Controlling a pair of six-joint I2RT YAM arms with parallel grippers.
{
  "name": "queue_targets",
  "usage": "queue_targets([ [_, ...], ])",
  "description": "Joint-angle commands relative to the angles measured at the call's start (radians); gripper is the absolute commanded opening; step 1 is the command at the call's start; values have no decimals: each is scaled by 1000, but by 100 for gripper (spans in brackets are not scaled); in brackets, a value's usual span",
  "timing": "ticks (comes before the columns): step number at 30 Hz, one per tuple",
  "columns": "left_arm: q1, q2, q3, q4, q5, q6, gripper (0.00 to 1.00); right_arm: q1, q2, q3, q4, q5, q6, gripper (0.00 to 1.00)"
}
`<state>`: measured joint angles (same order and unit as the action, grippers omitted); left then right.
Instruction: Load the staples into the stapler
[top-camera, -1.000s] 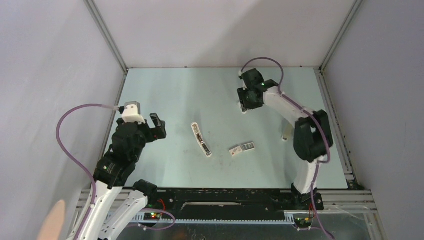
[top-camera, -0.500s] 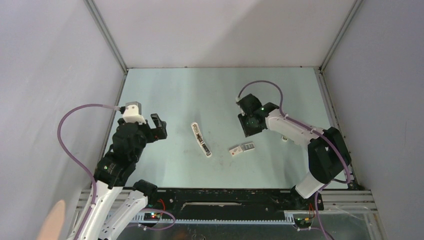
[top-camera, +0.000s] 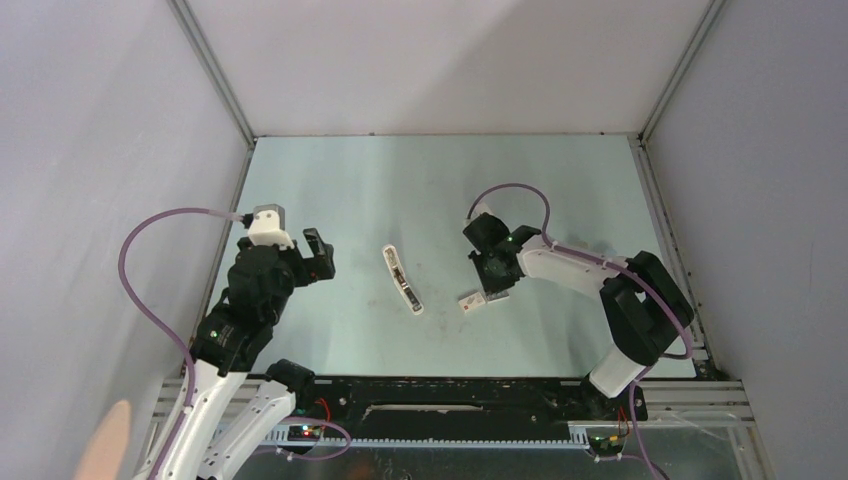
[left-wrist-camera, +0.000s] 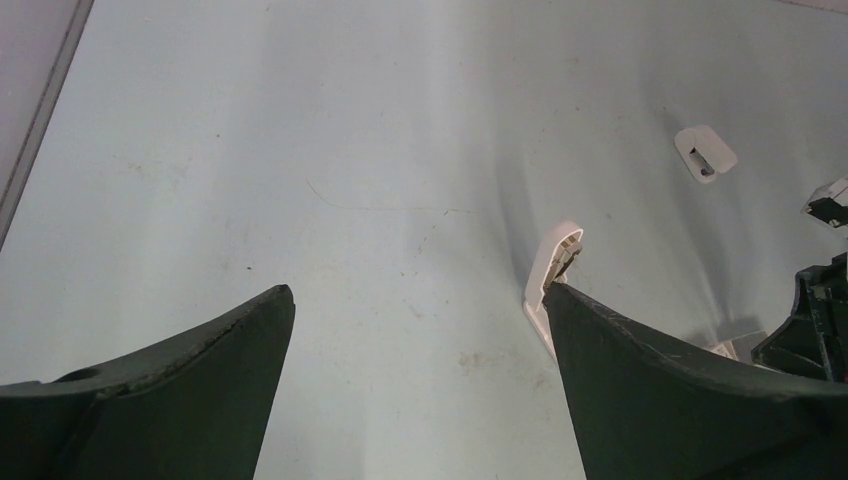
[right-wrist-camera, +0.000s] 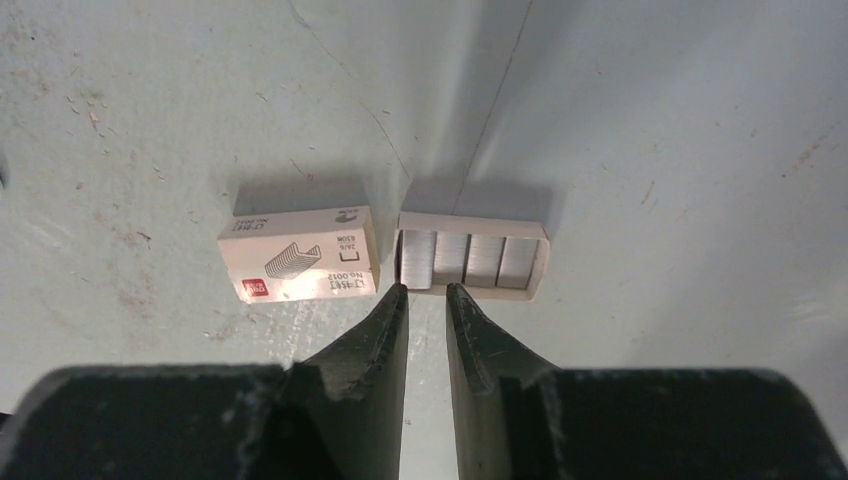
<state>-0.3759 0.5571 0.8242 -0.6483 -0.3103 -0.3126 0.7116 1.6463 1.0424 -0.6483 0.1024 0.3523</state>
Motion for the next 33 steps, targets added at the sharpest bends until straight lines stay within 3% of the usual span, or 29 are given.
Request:
queue_targets([
  [1, 9, 7, 3, 30, -5, 17, 100, 9, 20, 1, 55, 6, 23, 22],
  [21, 9, 13, 3, 27, -4, 18, 100, 17, 101, 1, 60, 32, 26, 23],
  [33, 9, 17, 4, 26, -2, 21, 100, -13, 6, -27, 61, 1, 26, 24],
])
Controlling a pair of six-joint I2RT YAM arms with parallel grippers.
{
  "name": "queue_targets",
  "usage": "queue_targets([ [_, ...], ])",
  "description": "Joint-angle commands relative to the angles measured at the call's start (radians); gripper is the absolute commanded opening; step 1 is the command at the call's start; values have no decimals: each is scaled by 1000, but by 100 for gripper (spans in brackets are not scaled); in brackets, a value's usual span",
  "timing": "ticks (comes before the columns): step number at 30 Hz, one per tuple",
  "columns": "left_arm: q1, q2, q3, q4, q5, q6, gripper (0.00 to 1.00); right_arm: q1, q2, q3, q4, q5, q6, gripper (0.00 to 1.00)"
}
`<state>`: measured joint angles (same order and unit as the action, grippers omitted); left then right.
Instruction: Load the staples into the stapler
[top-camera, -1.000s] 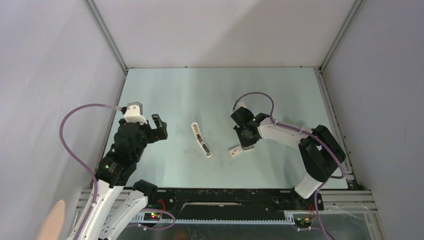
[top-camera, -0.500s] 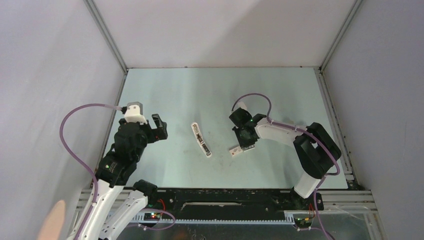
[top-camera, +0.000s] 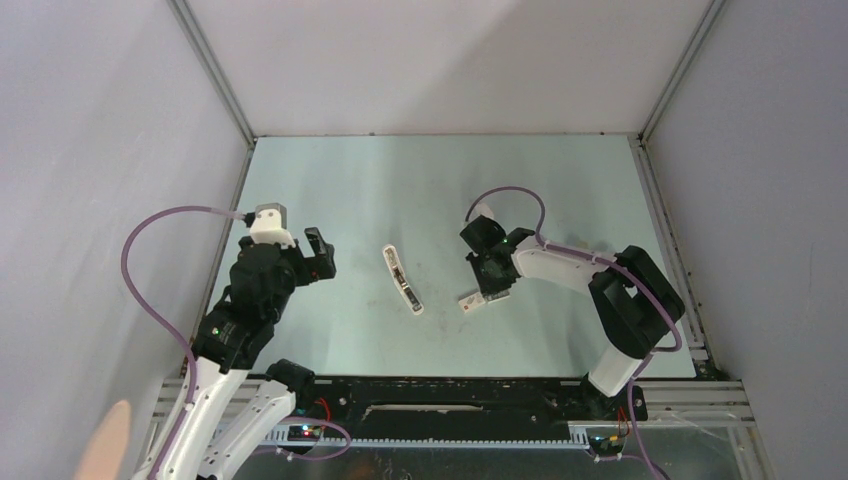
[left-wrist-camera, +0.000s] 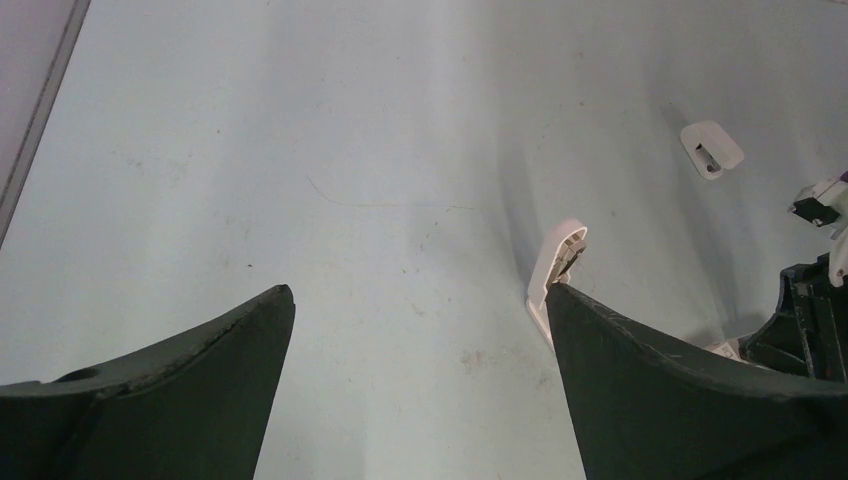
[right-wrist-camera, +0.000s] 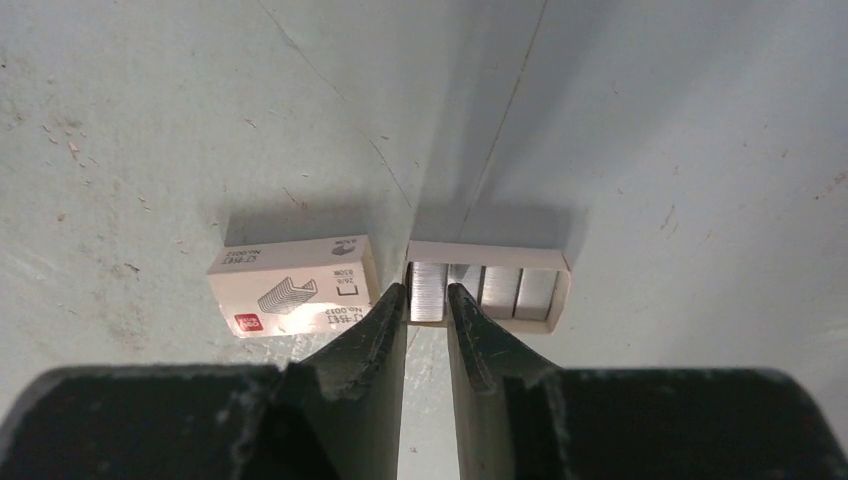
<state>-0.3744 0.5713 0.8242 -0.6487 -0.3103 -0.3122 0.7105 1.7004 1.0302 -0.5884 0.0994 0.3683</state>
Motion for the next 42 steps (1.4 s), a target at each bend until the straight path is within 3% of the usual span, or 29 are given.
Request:
queue_targets([
  [1, 8, 3, 4, 27, -1, 21, 100, -13, -59, -15, 4, -3, 10, 24],
  [7, 9, 5, 4, 28, 0, 22, 100, -20, -60, -15, 12, -9, 16, 32],
  [16, 9, 3, 3, 25, -6, 24, 100, -22, 13, -15, 54, -36, 20, 33],
  [19, 9, 5, 4, 25, -6, 22, 100, -22, 33, -15, 54, -28, 20, 32],
  [27, 9, 7, 4, 27, -6, 23, 100, 9, -9, -15, 9, 51, 22, 17],
  [42, 9, 9, 3, 25, -17, 22, 100, 82, -39, 8, -77, 246, 59, 21],
])
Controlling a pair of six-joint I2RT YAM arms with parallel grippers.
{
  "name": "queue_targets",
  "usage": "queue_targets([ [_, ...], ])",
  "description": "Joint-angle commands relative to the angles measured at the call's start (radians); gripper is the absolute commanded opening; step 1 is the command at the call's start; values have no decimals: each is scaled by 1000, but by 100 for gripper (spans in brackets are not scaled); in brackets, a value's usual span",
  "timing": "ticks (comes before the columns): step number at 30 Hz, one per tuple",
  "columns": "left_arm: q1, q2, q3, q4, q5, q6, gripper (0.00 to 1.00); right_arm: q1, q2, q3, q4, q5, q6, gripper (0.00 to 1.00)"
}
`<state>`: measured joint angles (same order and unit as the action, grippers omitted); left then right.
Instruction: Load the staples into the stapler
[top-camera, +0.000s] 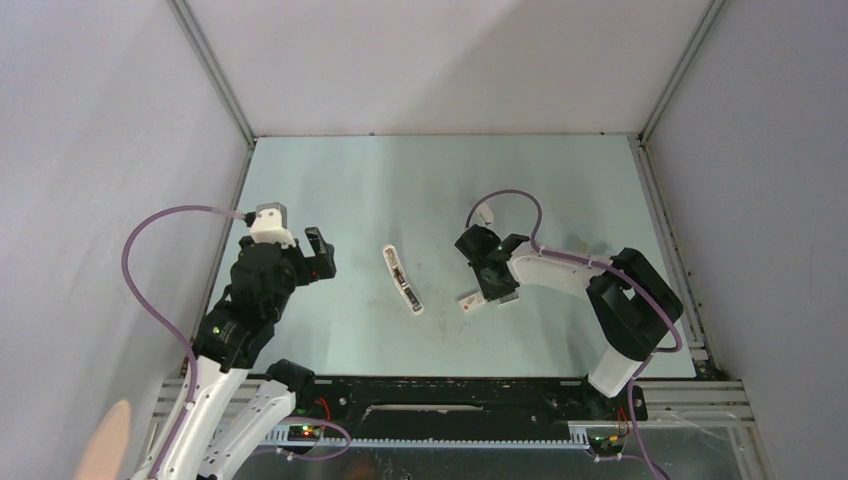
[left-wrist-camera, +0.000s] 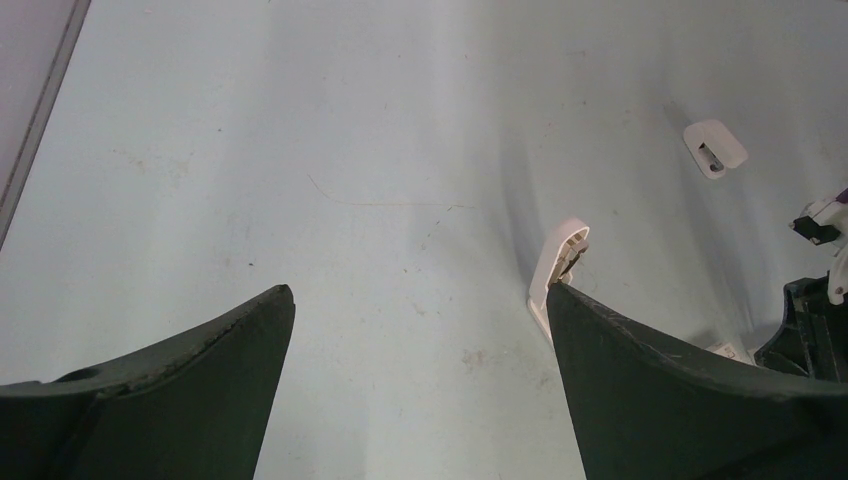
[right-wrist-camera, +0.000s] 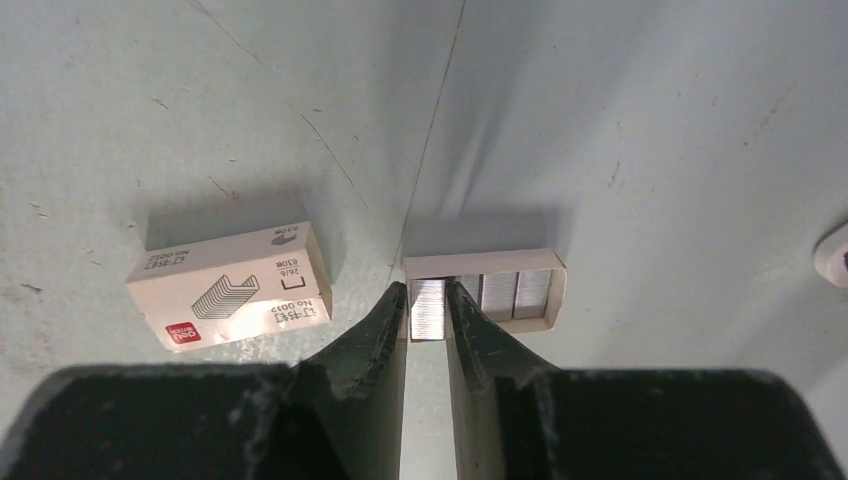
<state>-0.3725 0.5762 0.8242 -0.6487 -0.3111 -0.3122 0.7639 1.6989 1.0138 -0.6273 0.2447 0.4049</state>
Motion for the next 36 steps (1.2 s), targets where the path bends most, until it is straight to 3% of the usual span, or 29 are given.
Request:
queue_targets([
  [1, 7, 5, 4, 25, -16, 23, 100, 38, -39, 29, -43, 115, 23, 22],
  [6, 7, 5, 4, 22, -20, 22, 100, 57, -54, 37, -49, 149, 23, 23],
  [10, 7, 5, 3, 22, -21, 23, 100, 55, -55, 37, -56, 151, 22, 35],
  [13, 7, 6, 3, 22, -21, 23, 100, 53, -67, 37, -60, 147, 20, 38],
  [22, 7, 7, 4, 22, -18, 23, 100, -6, -109, 25, -49, 72, -10, 31],
  [36, 7, 11, 4, 23, -11, 23, 100, -33, -83, -23, -2, -28, -31, 28],
])
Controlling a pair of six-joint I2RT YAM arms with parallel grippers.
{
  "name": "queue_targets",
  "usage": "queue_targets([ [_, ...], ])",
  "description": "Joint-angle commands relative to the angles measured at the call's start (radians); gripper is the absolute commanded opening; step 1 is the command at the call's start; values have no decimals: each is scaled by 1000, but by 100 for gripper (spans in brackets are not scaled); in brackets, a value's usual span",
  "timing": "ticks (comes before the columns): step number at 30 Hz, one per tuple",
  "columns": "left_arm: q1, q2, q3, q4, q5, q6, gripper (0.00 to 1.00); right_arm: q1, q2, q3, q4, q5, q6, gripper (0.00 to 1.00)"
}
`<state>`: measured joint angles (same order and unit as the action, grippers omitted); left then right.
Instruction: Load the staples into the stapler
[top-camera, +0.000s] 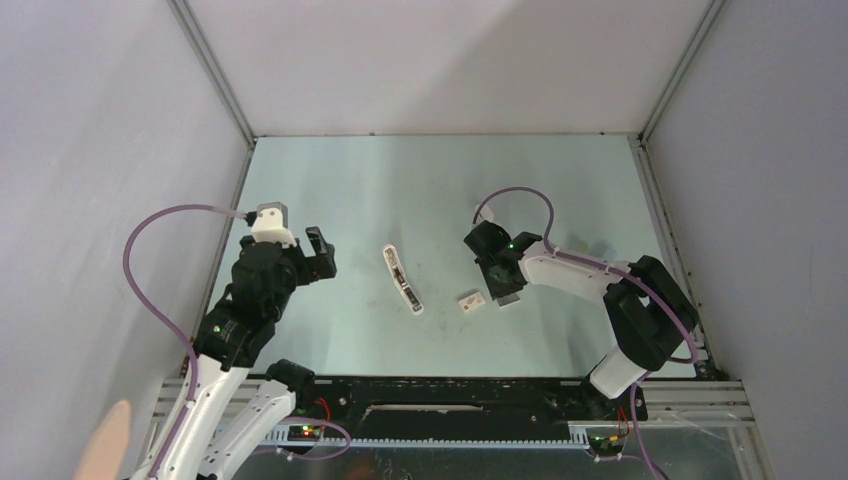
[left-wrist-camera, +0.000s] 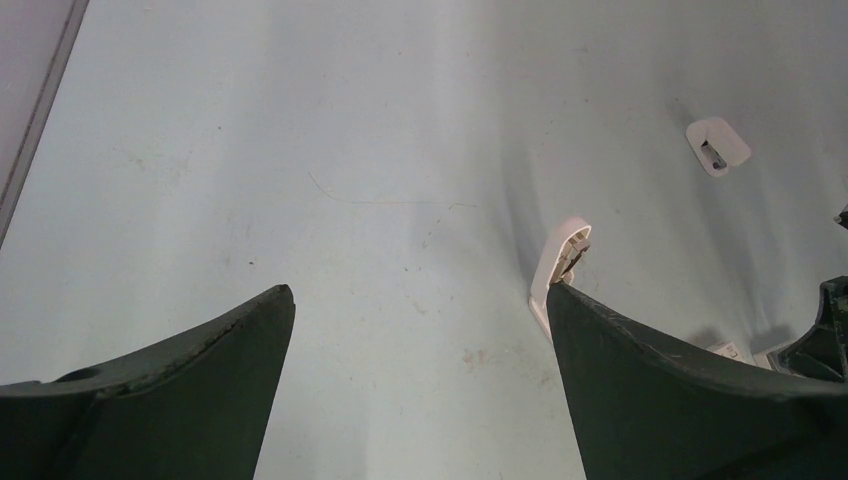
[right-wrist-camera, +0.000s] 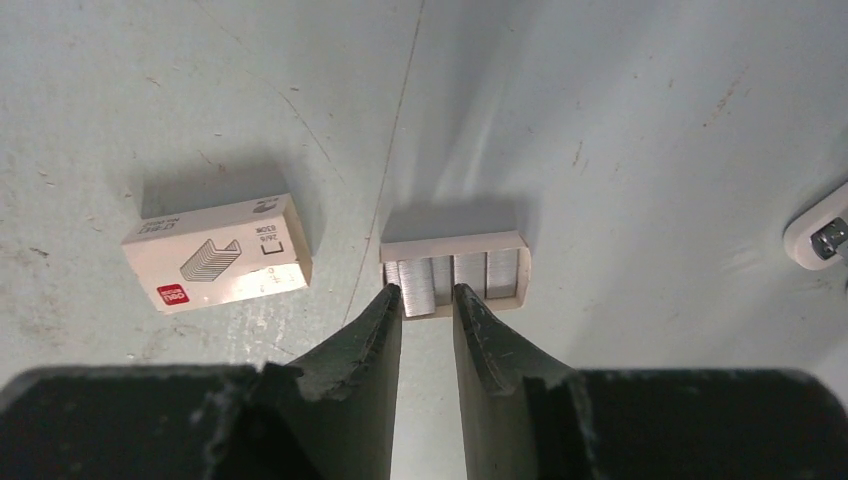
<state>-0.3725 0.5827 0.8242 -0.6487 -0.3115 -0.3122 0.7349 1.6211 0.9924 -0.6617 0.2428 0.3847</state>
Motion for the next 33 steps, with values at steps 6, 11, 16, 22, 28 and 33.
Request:
queue_targets([
  [6, 7, 5, 4, 24, -12, 23, 100, -8, 27, -2, 37, -29, -13, 27],
  [11, 7, 4, 3, 24, -11, 22, 100, -10, 47, -12, 55, -39, -11, 26],
  [16, 7, 5, 3, 24, -12, 24, 100, -12, 66, -21, 63, -40, -13, 25],
  [22, 7, 6, 3, 24, -11, 23, 100, -23, 65, -32, 73, -42, -11, 20],
  [28, 7, 6, 3, 24, -10, 21, 100, -21, -20, -31, 50, -42, -9, 13],
  [33, 7, 6, 3, 25, -9, 21, 100, -18, -123, -26, 26, -39, 2, 13],
])
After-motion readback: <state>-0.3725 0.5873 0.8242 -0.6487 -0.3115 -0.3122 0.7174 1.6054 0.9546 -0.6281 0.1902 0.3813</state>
